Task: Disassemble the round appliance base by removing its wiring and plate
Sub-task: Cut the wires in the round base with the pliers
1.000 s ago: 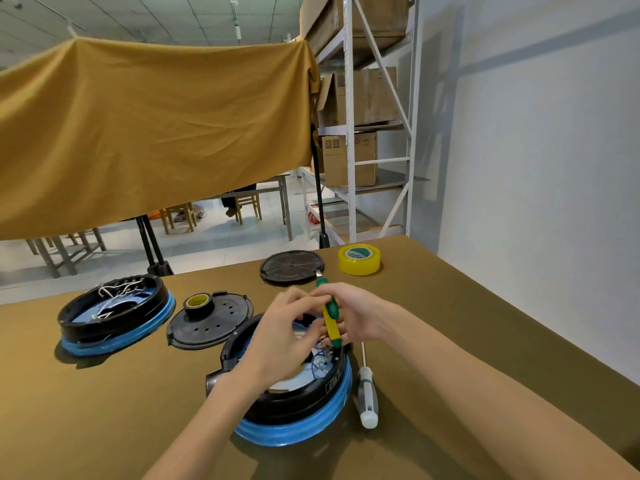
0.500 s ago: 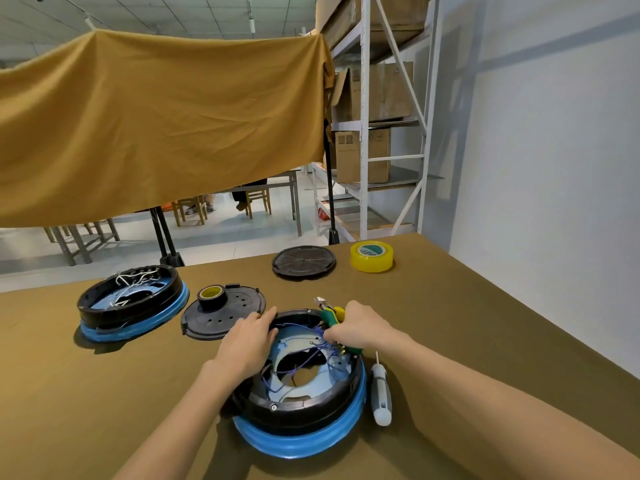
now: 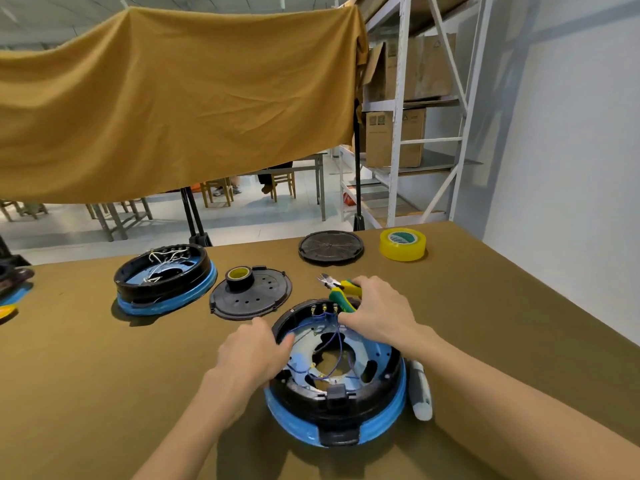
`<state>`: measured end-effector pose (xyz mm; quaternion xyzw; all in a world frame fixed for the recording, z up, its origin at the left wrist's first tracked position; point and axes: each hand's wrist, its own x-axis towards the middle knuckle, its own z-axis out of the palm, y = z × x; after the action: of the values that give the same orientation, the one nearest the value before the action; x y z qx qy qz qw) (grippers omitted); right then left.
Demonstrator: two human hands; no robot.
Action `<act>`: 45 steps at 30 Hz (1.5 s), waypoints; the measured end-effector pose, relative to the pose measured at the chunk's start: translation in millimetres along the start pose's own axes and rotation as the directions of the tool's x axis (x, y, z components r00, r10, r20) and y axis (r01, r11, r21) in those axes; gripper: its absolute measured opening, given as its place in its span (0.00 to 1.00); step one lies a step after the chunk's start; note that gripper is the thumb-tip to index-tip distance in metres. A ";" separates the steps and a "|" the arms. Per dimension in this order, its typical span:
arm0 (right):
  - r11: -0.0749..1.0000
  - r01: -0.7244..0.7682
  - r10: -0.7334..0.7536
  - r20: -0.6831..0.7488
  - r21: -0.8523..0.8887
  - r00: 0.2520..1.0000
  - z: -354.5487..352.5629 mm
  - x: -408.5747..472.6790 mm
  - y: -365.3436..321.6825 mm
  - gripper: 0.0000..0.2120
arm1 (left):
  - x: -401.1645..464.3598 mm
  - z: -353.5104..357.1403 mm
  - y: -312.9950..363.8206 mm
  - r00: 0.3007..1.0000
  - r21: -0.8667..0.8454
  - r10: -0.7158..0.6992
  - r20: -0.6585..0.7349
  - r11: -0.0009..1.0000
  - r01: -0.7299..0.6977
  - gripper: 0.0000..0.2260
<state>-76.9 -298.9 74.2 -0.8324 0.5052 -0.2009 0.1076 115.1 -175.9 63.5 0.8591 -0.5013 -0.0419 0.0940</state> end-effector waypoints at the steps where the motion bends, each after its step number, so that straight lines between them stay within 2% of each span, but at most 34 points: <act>1: 0.999 -0.007 0.007 0.001 -0.051 1.000 0.6 -5.1 1.3 0.31 | -0.4 0.1 3.6 0.999 0.024 -0.003 -0.042 1.000 0.004 0.26; 2: 0.994 -0.016 0.016 -0.006 -0.108 1.000 1.3 -9.2 2.2 0.30 | 0.1 0.6 7.3 0.995 0.049 -0.008 -0.102 0.999 0.013 0.27; 4: 0.982 -0.043 0.036 -0.039 -0.182 0.999 2.2 -14.6 4.2 0.27 | 7.1 7.2 13.8 0.981 0.004 0.007 -0.194 1.000 -0.006 0.23; 6: 0.983 -0.066 0.055 -0.070 -0.174 0.996 4.1 -15.8 6.4 0.26 | 24.7 14.7 16.7 0.983 -0.221 0.065 -0.174 0.970 -0.104 0.18; 8: 0.988 -0.076 0.064 -0.096 -0.131 0.993 8.9 -14.5 8.4 0.27 | 42.9 19.0 19.2 0.977 -0.537 0.204 -0.063 0.819 -0.205 0.18; 9: 0.990 -0.076 0.063 -0.116 -0.116 0.991 12.5 -13.6 9.5 0.28 | 51.0 21.9 19.7 0.961 -0.637 0.278 -0.010 0.739 -0.220 0.18; 11: 0.991 -0.073 0.055 -0.162 -0.109 0.985 19.8 -10.0 12.6 0.29 | 66.6 29.1 19.3 0.938 -0.716 0.345 0.046 0.665 -0.210 0.19; 14: 0.996 -0.057 0.045 -0.184 -0.064 0.982 24.7 2.7 18.0 0.30 | 81.2 35.6 14.8 0.949 -0.826 0.306 0.069 0.551 -0.118 0.13; 16: 1.000 -0.004 0.000 -0.151 -0.031 0.989 22.8 12.5 20.6 0.32 | 80.1 36.9 11.2 0.957 -0.832 0.285 0.060 0.544 -0.110 0.11; 20: 0.980 0.199 -0.199 -0.010 -0.021 0.980 13.2 21.5 16.5 0.32 | 63.9 36.5 1.4 0.970 -0.725 0.242 -0.038 0.661 -0.193 0.12; 23: 0.968 0.252 -0.252 0.022 0.006 0.967 3.5 17.2 10.5 0.34 | 52.3 33.8 -6.4 0.978 -0.694 0.201 -0.060 0.696 -0.186 0.05; 25: 0.970 0.238 -0.239 0.022 0.042 0.971 -4.8 12.3 6.6 0.35 | 51.8 33.9 -9.9 0.976 -0.666 0.175 -0.127 0.714 -0.215 0.06; 27: 0.977 0.200 -0.205 0.057 0.077 0.977 -13.7 4.2 1.6 0.35 | 56.2 32.5 -10.0 0.973 -0.716 0.172 -0.154 0.659 -0.230 0.05; 29: 0.977 0.202 -0.209 0.113 0.067 0.971 -20.3 -5.4 -2.4 0.34 | 62.9 32.1 -7.2 0.963 -0.809 0.247 -0.109 0.541 -0.231 0.08; 31: 0.978 0.200 -0.207 0.163 0.058 0.965 -24.1 -16.2 -3.6 0.34 | 63.9 34.9 -3.8 0.943 -0.871 0.332 -0.027 0.455 -0.185 0.13; 34: 0.980 0.198 -0.199 0.224 0.027 0.954 -24.8 -31.2 -0.7 0.33 | 56.7 48.0 -5.8 0.930 -0.943 0.364 0.044 0.324 -0.082 0.16; 38: 0.975 0.223 -0.209 0.272 -0.021 0.939 -22.9 -42.4 -4.4 0.36 | 42.4 56.9 -14.1 0.940 -0.952 0.342 0.007 0.289 -0.098 0.15; 41: 0.971 0.236 -0.216 0.266 -0.046 0.939 -24.2 -43.5 -9.3 0.36 | 28.6 59.6 -16.0 0.950 -0.966 0.311 -0.029 0.237 -0.107 0.15; 45: 0.961 0.257 -0.226 0.248 -0.100 0.942 -26.2 -44.8 -14.8 0.36 | 19.3 58.3 -15.1 0.959 -0.968 0.281 -0.047 0.224 -0.113 0.15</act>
<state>-95.1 -251.8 93.2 -0.9111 0.3952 -0.0794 0.0860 127.8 -192.3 3.8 0.5457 -0.4802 -0.3858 0.5682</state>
